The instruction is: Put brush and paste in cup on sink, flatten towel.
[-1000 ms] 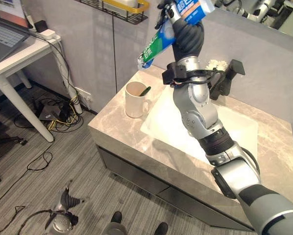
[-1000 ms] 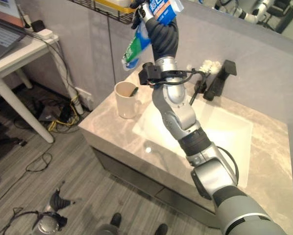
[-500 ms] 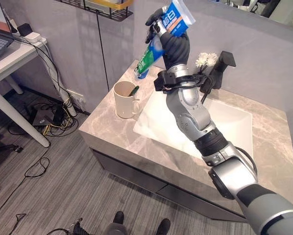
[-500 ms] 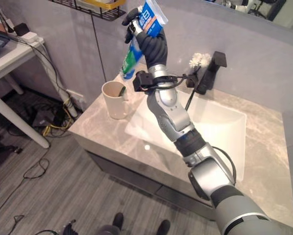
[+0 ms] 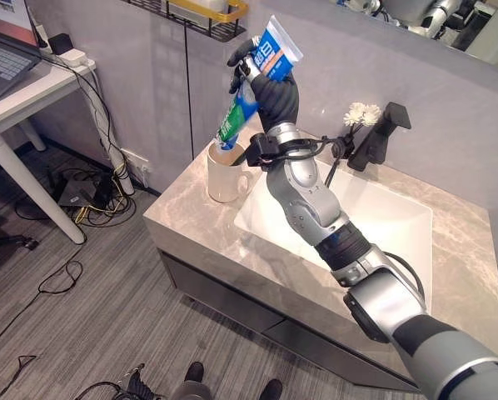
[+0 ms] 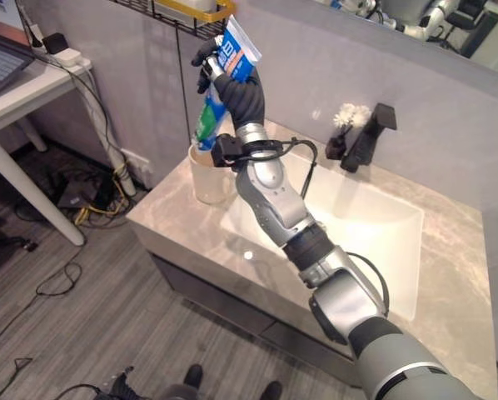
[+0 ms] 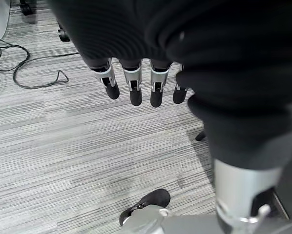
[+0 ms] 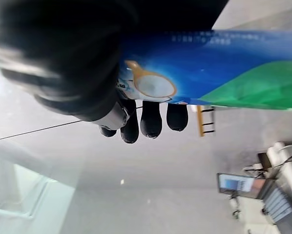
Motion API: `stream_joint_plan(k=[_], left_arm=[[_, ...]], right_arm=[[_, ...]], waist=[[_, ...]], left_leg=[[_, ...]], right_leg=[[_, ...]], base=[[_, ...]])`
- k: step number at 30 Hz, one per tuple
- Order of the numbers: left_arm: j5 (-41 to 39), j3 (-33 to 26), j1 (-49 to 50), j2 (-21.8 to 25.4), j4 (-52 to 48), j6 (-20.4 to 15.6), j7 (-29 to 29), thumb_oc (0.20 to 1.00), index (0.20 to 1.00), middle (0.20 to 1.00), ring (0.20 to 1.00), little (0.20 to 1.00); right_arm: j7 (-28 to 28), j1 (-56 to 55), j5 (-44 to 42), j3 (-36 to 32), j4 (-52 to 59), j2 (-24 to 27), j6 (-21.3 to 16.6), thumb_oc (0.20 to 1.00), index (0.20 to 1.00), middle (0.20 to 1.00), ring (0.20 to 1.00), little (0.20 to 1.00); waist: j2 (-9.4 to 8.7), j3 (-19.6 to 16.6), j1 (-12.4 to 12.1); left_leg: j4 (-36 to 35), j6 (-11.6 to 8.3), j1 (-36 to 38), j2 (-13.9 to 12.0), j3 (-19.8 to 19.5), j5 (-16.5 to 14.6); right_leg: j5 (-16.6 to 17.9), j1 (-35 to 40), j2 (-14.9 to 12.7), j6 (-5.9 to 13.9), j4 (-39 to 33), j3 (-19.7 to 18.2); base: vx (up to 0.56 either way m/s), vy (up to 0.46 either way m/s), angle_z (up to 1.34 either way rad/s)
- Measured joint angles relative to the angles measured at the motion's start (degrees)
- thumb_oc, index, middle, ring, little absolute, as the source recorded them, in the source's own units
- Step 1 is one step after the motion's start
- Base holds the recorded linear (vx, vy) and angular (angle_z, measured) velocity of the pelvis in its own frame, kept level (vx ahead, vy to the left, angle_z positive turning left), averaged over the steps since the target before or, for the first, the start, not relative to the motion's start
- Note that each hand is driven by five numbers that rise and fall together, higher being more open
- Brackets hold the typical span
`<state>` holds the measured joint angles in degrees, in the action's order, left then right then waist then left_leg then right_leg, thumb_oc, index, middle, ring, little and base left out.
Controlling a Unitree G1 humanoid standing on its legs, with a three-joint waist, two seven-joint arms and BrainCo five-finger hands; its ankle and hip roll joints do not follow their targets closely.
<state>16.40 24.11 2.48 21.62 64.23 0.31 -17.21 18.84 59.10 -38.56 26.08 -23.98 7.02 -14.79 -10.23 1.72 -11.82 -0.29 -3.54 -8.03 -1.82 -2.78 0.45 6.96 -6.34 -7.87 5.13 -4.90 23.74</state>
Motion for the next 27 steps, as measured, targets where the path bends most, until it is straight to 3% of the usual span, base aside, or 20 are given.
stream_joint_plan(k=[12,20,27], left_arm=[[0.53,0.77,-2.74,0.59,2.29,1.19,-0.58,1.000,1.000,1.000,1.000,1.000],[0.50,0.74,-2.81,0.56,2.23,1.19,-1.48,1.000,1.000,1.000,1.000,1.000],[0.19,0.70,-2.95,0.67,1.89,1.16,-1.87,1.000,1.000,1.000,1.000,1.000]], right_arm=[[1.13,0.01,1.22,-0.05,-2.39,0.16,0.18,0.200,0.200,0.200,0.200,0.200],[1.14,0.01,3.54,0.14,-2.33,0.16,1.08,0.200,0.200,0.200,0.200,0.200],[1.09,0.20,5.22,2.08,-1.74,0.29,1.55,0.200,0.200,0.200,0.200,0.200]], waist=[[-1.79,1.27,0.14],[-1.50,1.67,0.13],[-2.33,2.67,0.03]], left_leg=[[-0.04,0.11,-0.04,-0.01,0.05,-0.11],[-0.08,0.13,-0.08,-0.01,0.12,-0.39],[0.03,0.11,-1.05,-0.06,0.17,-0.42]], right_leg=[[-0.06,-0.05,-0.04,0.06,-0.01,0.00],[-0.22,-0.18,0.00,0.11,-0.01,-0.05],[-0.21,-1.16,0.06,0.10,0.00,-0.17]], base=[[0.00,0.001,0.00],[0.00,0.000,0.00],[0.00,0.000,0.00]])
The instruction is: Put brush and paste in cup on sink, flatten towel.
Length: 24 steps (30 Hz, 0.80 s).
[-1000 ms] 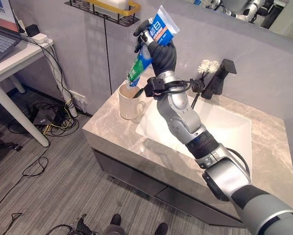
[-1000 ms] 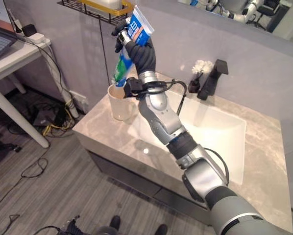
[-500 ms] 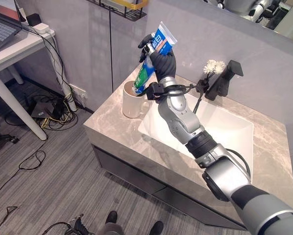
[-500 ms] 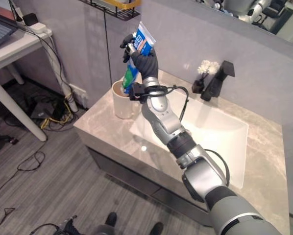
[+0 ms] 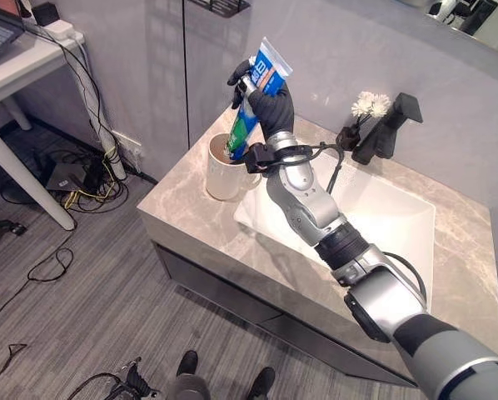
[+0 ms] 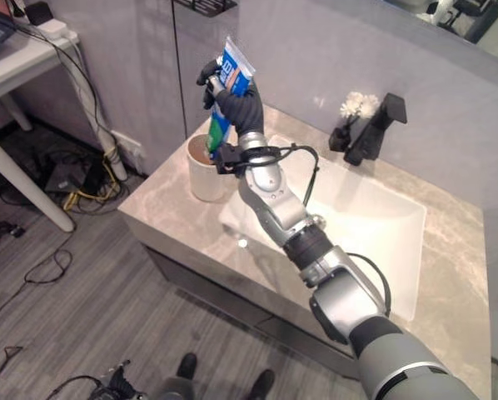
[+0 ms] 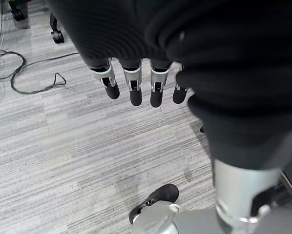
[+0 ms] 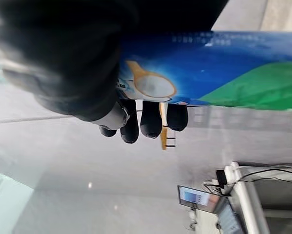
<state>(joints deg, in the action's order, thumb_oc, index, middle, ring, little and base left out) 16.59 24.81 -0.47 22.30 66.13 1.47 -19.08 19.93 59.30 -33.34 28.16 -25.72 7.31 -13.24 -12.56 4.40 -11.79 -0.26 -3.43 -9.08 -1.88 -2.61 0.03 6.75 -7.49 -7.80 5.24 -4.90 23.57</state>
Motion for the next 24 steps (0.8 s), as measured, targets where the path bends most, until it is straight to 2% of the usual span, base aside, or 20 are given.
stream_joint_plan(k=[7,8,9,10,24], left_arm=[[-0.29,-0.12,0.03,0.06,-2.24,-0.03,-0.03,1.000,1.000,1.000,1.000,1.000],[-0.29,-0.42,-0.05,0.07,-2.27,-0.02,-0.13,1.000,1.000,1.000,1.000,1.000],[-0.30,-1.06,-0.04,0.05,-2.27,-0.02,-0.18,1.000,1.000,1.000,1.000,1.000],[-0.34,-1.26,-0.02,0.09,-2.34,-0.01,-0.29,1.000,1.000,1.000,1.000,1.000],[-0.41,-1.54,-0.17,0.26,-2.85,0.05,-0.40,1.000,1.000,1.000,1.000,1.000]], right_arm=[[-0.03,0.01,0.79,0.07,0.18,0.00,0.58,0.200,0.200,0.200,0.200,0.200],[-0.07,0.01,0.93,0.09,0.20,0.00,0.61,0.269,0.269,0.269,0.269,0.269],[-0.10,0.01,0.94,0.09,0.25,0.00,0.61,0.561,0.561,0.561,0.561,0.561],[-0.11,0.01,1.01,0.11,0.34,0.00,0.62,1.000,1.000,1.000,1.000,1.000],[-0.04,2.18,2.57,0.50,3.38,-0.05,0.62,1.000,1.000,1.000,1.000,1.000]], waist=[[-1.65,0.92,-0.01],[-1.93,1.01,-0.01],[-2.11,1.03,-0.01],[-2.19,1.02,-0.01],[-2.34,0.94,0.16]], left_leg=[[-0.04,-0.03,-0.03,-0.04,0.14,-0.02],[-0.04,-0.03,-0.02,-0.06,0.15,-0.02],[-0.04,-0.04,-0.01,-0.07,0.17,-0.03],[-0.04,-0.05,-0.01,-0.07,0.18,-0.04],[-0.04,-0.45,1.82,-0.84,1.90,-0.43]], right_leg=[[0.02,-0.18,0.05,-0.02,0.00,-0.18],[0.02,-0.18,0.07,-0.03,0.00,-0.20],[0.02,-0.18,0.08,-0.03,0.00,-0.22],[0.02,-0.18,0.07,-0.03,0.00,-0.23],[0.17,0.53,0.82,-0.22,0.00,-2.29]], base=[[0.00,0.000,0.00],[0.00,0.000,0.00],[0.00,0.000,0.00],[0.00,0.000,0.00],[-0.01,-0.003,-0.07]])
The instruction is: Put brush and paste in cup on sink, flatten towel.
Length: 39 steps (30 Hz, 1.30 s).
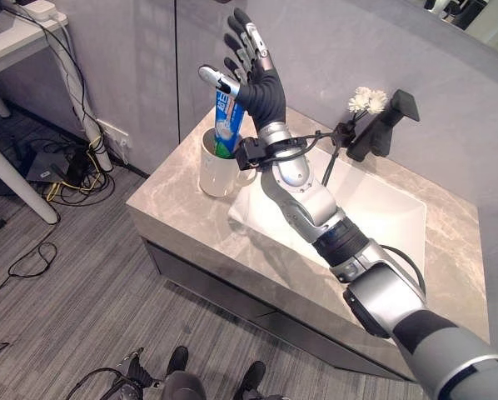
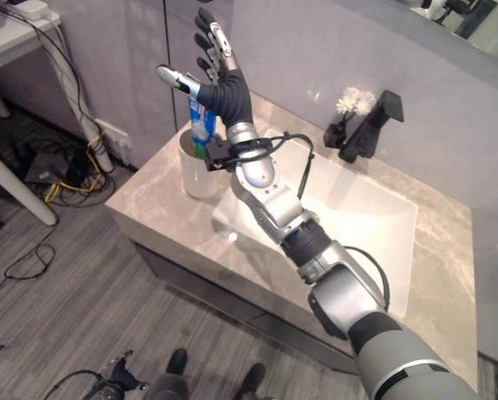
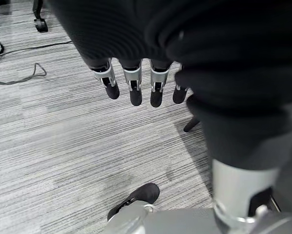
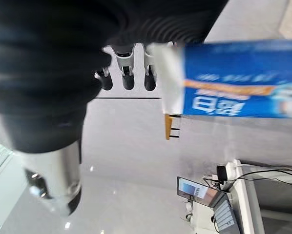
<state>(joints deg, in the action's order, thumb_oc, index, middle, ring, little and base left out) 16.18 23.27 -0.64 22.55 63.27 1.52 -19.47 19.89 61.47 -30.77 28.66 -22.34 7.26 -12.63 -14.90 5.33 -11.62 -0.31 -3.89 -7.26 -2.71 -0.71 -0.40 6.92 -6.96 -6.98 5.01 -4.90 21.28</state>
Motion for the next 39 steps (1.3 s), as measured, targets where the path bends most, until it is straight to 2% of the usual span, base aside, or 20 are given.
stream_joint_plan(k=[5,7,8,9,10,12,14,15,17,19,20,22,24,26,27,29,32,33,36,39], left_arm=[[-0.01,0.02,-1.30,-0.84,1.92,0.37,-0.01,1.000,1.000,1.000,1.000,1.000],[-0.03,-0.17,-1.10,-1.97,-0.66,0.66,0.13,1.000,1.000,1.000,1.000,1.000],[-0.03,-0.17,-1.10,-1.97,-0.66,0.66,0.13,1.000,1.000,1.000,1.000,1.000],[-0.07,0.21,0.95,-2.81,-3.01,0.19,0.29,1.000,1.000,1.000,1.000,1.000],[-0.07,0.20,1.41,-3.05,-4.07,-0.11,0.51,1.000,1.000,1.000,1.000,1.000],[-0.12,-0.23,1.82,-2.98,-6.53,-0.28,1.27,1.000,1.000,1.000,1.000,1.000],[-0.55,-1.56,2.38,-2.88,-7.79,-1.30,2.57,1.000,1.000,1.000,1.000,1.000],[-0.58,-2.39,3.20,-2.79,-8.36,-1.57,3.00,1.000,1.000,1.000,1.000,1.000],[-0.61,-2.44,5.36,-2.46,-8.10,-2.29,4.33,1.000,1.000,1.000,1.000,1.000],[-0.53,-2.52,5.63,-2.72,-8.13,-2.97,5.12,1.000,1.000,1.000,1.000,1.000],[-0.43,-2.39,5.18,-2.68,-8.33,-3.78,6.33,1.000,1.000,1.000,1.000,1.000],[-0.41,-2.55,4.93,-2.65,-9.32,-4.40,7.03,1.000,1.000,1.000,1.000,1.000],[-0.33,-2.19,5.61,-2.85,-10.17,-4.78,8.25,1.000,1.000,1.000,1.000,1.000],[-0.34,-2.65,5.76,-2.72,-10.48,-4.83,9.12,1.000,1.000,1.000,1.000,1.000],[-0.36,-3.28,6.49,-2.55,-10.91,-4.74,9.47,1.000,1.000,1.000,1.000,1.000],[-1.95,-7.62,10.77,-1.91,-19.32,-4.63,10.33,1.000,1.000,1.000,1.000,1.000],[-2.23,-6.44,15.43,2.84,-32.43,-5.08,11.81,1.000,1.000,1.000,1.000,1.000],[-2.19,-5.80,15.54,4.72,-35.09,-5.90,12.65,1.000,1.000,1.000,1.000,1.000],[-3.08,-6.17,18.15,10.87,-46.64,-7.32,16.69,1.000,1.000,1.000,1.000,1.000],[-10.22,-9.45,23.33,13.62,-56.81,-7.53,21.92,1.000,1.000,1.000,1.000,1.000]], right_arm=[[1.98,0.45,2.48,-2.68,7.37,0.59,-0.31,1.000,1.000,1.000,1.000,1.000],[3.42,0.27,7.05,-5.12,13.75,3.96,0.26,1.000,1.000,1.000,1.000,1.000],[3.42,0.27,7.05,-5.12,13.75,3.96,0.26,1.000,1.000,1.000,1.000,1.000],[4.35,0.01,10.98,-8.25,19.61,7.58,-0.51,1.000,1.000,1.000,1.000,1.000],[4.65,-0.04,12.40,-8.95,21.45,10.02,-0.93,1.000,1.000,1.000,1.000,1.000],[5.06,-0.57,18.76,-10.54,24.68,20.57,-0.85,1.000,1.000,1.000,1.000,1.000],[5.81,-3.45,27.13,-14.73,28.13,38.77,-0.62,1.000,1.000,1.000,1.000,1.000],[6.57,-6.29,30.24,-18.65,29.17,45.13,-0.62,1.000,1.000,1.000,1.000,1.000],[9.40,-12.91,34.68,-28.39,29.67,47.48,-0.49,1.000,1.000,1.000,1.000,1.000],[11.74,-23.63,39.00,-35.43,28.37,53.32,-0.43,1.000,1.000,1.000,1.000,1.000],[13.42,-32.28,39.49,-40.15,26.92,53.65,-0.15,1.000,1.000,1.000,1.000,1.000],[13.93,-43.45,39.35,-46.86,25.22,52.48,-1.19,1.000,1.000,1.000,1.000,1.000],[14.77,-51.05,37.33,-49.18,19.03,49.34,-0.08,1.000,1.000,1.000,1.000,1.000],[14.89,-62.06,35.54,-55.03,12.06,46.67,-0.05,1.000,1.000,1.000,1.000,1.000],[14.41,-67.65,35.36,-57.19,9.85,43.99,-0.09,1.000,1.000,1.000,1.000,1.000],[11.58,-76.91,30.17,-61.14,5.03,32.51,-0.34,1.000,1.000,1.000,1.000,1.000],[7.37,-77.88,23.59,-57.62,0.96,25.21,2.32,1.000,1.000,1.000,1.000,1.000],[5.82,-78.19,21.64,-54.47,-2.26,24.74,1.05,1.000,1.000,1.000,1.000,1.000],[-1.16,-78.59,20.22,-43.62,-11.60,24.74,1.90,1.000,1.000,1.000,1.000,1.000],[-8.84,-77.44,19.89,-32.19,-17.17,24.08,3.29,1.000,1.000,1.000,1.000,1.000]], waist=[[0.82,-0.05,0.22],[2.83,-0.92,1.80],[2.83,-0.92,1.80],[4.79,-3.22,3.40],[5.67,-3.70,3.94],[6.68,-5.00,5.29],[7.88,-5.47,6.43],[8.35,-5.76,7.33],[9.89,-6.93,10.64],[11.50,-7.64,14.12],[13.34,-7.64,16.80],[13.84,-7.95,17.30],[15.04,-7.40,18.92],[15.80,-6.86,18.38],[15.82,-6.74,18.43],[14.92,-6.21,17.97],[15.55,-5.01,20.07],[15.80,-4.99,20.33],[15.73,-4.54,18.84],[15.58,-4.21,17.85]], left_leg=[[-0.10,-0.06,2.27,-0.16,1.26,-0.14],[-0.19,0.37,4.96,0.05,3.05,-0.68],[-0.19,0.37,4.96,0.05,3.05,-0.68],[-0.57,0.94,5.63,0.21,4.65,-1.07],[-1.03,1.02,6.26,0.29,5.11,-1.02],[-1.38,1.14,7.40,0.62,6.07,-1.01],[-2.51,1.34,8.71,0.62,6.29,-0.82],[-3.45,1.42,9.64,0.65,6.55,-0.60],[-4.82,1.56,11.36,0.42,7.99,-0.58],[-5.09,1.80,11.53,0.54,8.72,-0.79],[-5.11,1.75,12.31,0.35,10.06,-1.04],[-5.14,1.70,12.33,0.17,10.89,-1.08],[-5.17,1.88,12.22,0.19,11.48,-1.24],[-5.17,1.75,11.93,0.00,12.33,-1.17],[-5.16,1.64,12.04,-0.18,12.34,-1.09],[-5.17,1.55,11.46,-0.63,12.51,-1.04],[-5.20,1.49,11.26,-0.62,13.38,-1.11],[-5.19,1.50,11.31,-0.58,13.42,-1.09],[-5.20,1.46,11.38,-0.67,13.35,-1.04],[-5.18,1.40,11.50,-0.81,13.21,-0.98]], right_leg=[[0.11,1.72,0.11,-0.15,0.00,-1.06],[0.32,3.17,-0.13,0.14,-0.02,-2.79],[0.32,3.17,-0.13,0.14,-0.02,-2.79],[0.50,3.22,-0.44,0.37,0.00,-4.42],[0.62,3.31,-0.53,0.44,0.01,-4.99],[0.80,3.58,-0.63,0.66,0.00,-5.66],[0.72,4.24,-0.75,0.80,0.00,-5.83],[0.65,4.54,-0.67,0.90,0.00,-6.30],[0.55,5.04,-0.32,1.02,-0.01,-7.83],[0.50,4.88,-0.44,1.09,-0.02,-8.44],[0.51,4.80,-0.01,1.29,-0.32,-9.98],[0.29,4.34,0.17,1.44,-0.47,-10.93],[0.50,3.89,0.37,1.33,-0.49,-11.54],[0.76,3.04,0.73,1.34,-0.50,-12.51],[0.77,2.90,0.92,1.33,-0.49,-12.59],[0.70,2.49,1.14,1.10,-0.49,-12.67],[1.12,1.97,1.18,0.70,-0.47,-13.44],[1.25,1.99,1.14,0.63,-0.20,-13.53],[1.22,2.02,1.19,0.59,-0.50,-13.49],[1.29,2.23,1.29,0.47,-0.51,-13.31]], base=[[-0.02,0.005,-0.11],[-0.04,0.021,-0.26],[-0.01,0.020,-0.52],[0.00,0.019,-0.39],[-0.01,0.016,-0.45],[-0.01,0.010,-0.16],[0.00,0.019,-0.06],[-0.01,0.011,-0.24],[-0.01,0.004,-0.37],[0.02,-0.003,-0.31],[0.00,-0.014,-0.38],[-0.01,-0.018,-0.33],[-0.01,-0.020,-0.20],[-0.04,-0.032,-0.16],[-0.03,-0.038,-0.11],[-0.03,-0.043,-0.07],[-0.02,-0.028,-0.15],[-0.02,-0.019,-0.05],[-0.01,-0.011,0.00],[-0.03,-0.035,0.03]])
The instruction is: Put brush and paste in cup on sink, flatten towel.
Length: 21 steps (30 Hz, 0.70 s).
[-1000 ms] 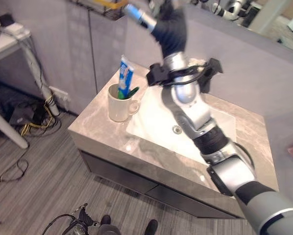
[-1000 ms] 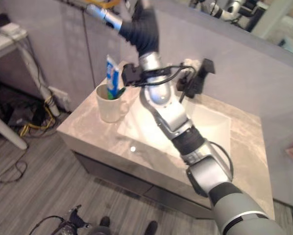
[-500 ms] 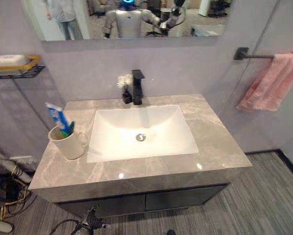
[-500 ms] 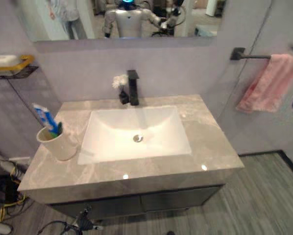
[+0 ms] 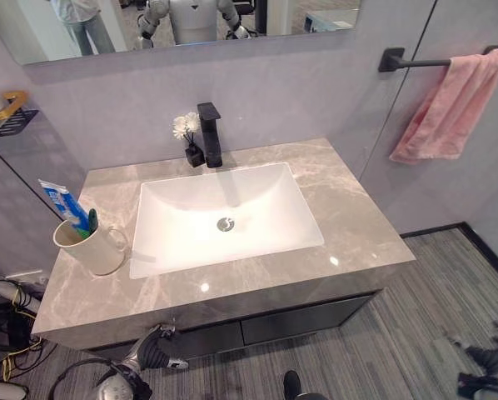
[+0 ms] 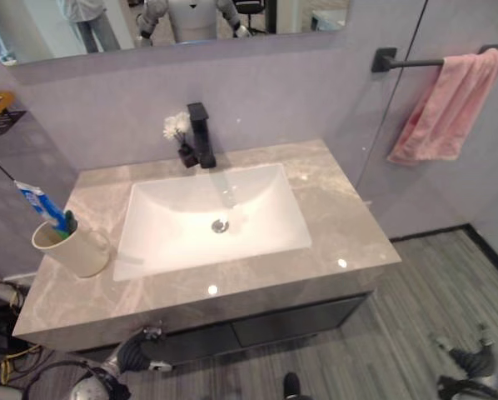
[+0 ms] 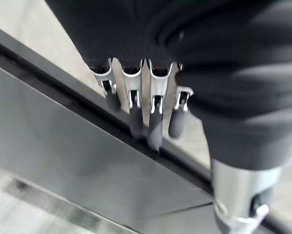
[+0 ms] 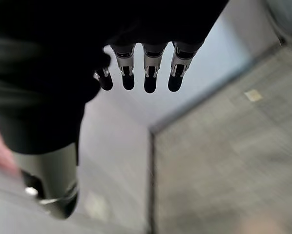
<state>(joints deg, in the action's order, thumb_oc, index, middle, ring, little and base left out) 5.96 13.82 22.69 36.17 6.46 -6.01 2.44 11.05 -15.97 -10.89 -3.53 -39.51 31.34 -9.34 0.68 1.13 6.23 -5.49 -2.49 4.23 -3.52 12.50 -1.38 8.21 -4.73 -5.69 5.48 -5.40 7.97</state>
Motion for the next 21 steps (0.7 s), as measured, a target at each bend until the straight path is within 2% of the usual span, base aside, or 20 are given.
stream_joint_plan(k=[2,3,6,8,10,13,17,21], left_arm=[[-4.05,-1.50,2.51,2.61,-6.50,-0.23,2.47,1.000,1.000,1.000,1.000,1.000],[-6.74,-1.48,2.42,4.46,-8.75,-0.50,3.97,1.000,1.000,1.000,1.000,1.000],[-13.48,-2.32,2.11,7.95,-15.21,-0.15,6.96,1.000,1.000,1.000,1.000,1.000],[-19.73,-1.82,0.15,10.09,-22.57,-0.40,8.85,1.000,1.000,1.000,1.000,1.000],[-24.03,-1.56,-2.70,10.11,-23.90,0.39,9.11,1.000,1.000,1.000,1.000,1.000],[-28.02,-1.25,-8.41,6.28,-25.35,-0.49,8.91,1.000,1.000,1.000,1.000,1.000],[-28.14,-1.85,-10.29,6.12,-25.32,-1.04,7.21,1.000,1.000,1.000,1.000,1.000],[-28.11,-7.00,-7.37,5.75,-23.46,-1.47,4.46,1.000,1.000,1.000,1.000,1.000]], right_arm=[[-3.62,-1.28,1.58,4.96,2.84,-0.30,0.40,1.000,1.000,1.000,1.000,1.000],[-5.46,-1.23,2.16,6.52,2.53,-2.04,0.70,1.000,1.000,1.000,1.000,1.000],[-9.50,0.41,2.61,11.05,4.83,-4.54,0.98,1.000,1.000,1.000,1.000,1.000],[-11.91,0.97,2.54,14.07,3.49,-7.77,1.15,1.000,1.000,1.000,1.000,1.000],[-11.71,2.54,2.56,15.05,2.30,-9.15,1.82,1.000,1.000,1.000,1.000,1.000],[-11.33,3.50,2.72,16.55,2.39,-10.43,2.19,1.000,1.000,1.000,1.000,1.000],[-10.86,3.47,3.51,16.20,2.52,-10.12,2.52,1.000,1.000,1.000,1.000,1.000],[-9.65,3.19,4.83,15.80,2.48,-9.94,2.93,1.000,1.000,1.000,1.000,1.000]], waist=[[0.59,0.56,-1.22],[0.19,1.07,-2.44],[0.59,0.85,-3.50],[-0.96,0.80,-4.02],[-1.37,0.45,-4.08],[-1.59,-0.15,-3.94],[-1.52,-0.13,-3.68],[-1.03,0.07,-3.76]], left_leg=[[0.00,0.00,0.38,0.01,-0.54,0.06],[0.01,-0.01,0.66,0.00,-0.78,0.04],[0.01,-0.02,0.80,0.02,-1.37,0.06],[0.02,-0.51,0.81,-0.23,-3.52,0.39],[0.06,-0.68,0.81,-0.25,-3.80,0.50],[0.16,-0.70,0.90,-0.16,-3.85,0.53],[0.18,-0.73,1.83,-0.35,-3.87,0.49],[0.04,-0.71,1.81,-0.41,-3.98,0.44]], right_leg=[[0.01,0.64,-0.07,-0.13,0.00,0.40],[-0.25,1.06,-0.12,0.08,0.00,0.64],[-0.27,1.62,-0.34,0.03,0.00,1.25],[-0.98,2.74,-0.28,0.08,0.02,3.43],[-0.99,2.90,-0.31,0.04,0.05,3.71],[-0.90,3.03,-0.36,-0.07,0.38,3.76],[-1.02,3.96,-0.16,-0.04,0.48,3.84],[-1.14,3.99,-0.15,-0.06,0.48,3.94]], base=[[-0.02,-0.027,0.12],[-0.02,-0.024,0.15],[-0.02,-0.041,0.13],[-0.01,-0.040,0.42],[0.00,-0.022,0.18],[0.00,0.000,0.00],[0.00,0.000,0.00],[0.00,0.000,0.00]])
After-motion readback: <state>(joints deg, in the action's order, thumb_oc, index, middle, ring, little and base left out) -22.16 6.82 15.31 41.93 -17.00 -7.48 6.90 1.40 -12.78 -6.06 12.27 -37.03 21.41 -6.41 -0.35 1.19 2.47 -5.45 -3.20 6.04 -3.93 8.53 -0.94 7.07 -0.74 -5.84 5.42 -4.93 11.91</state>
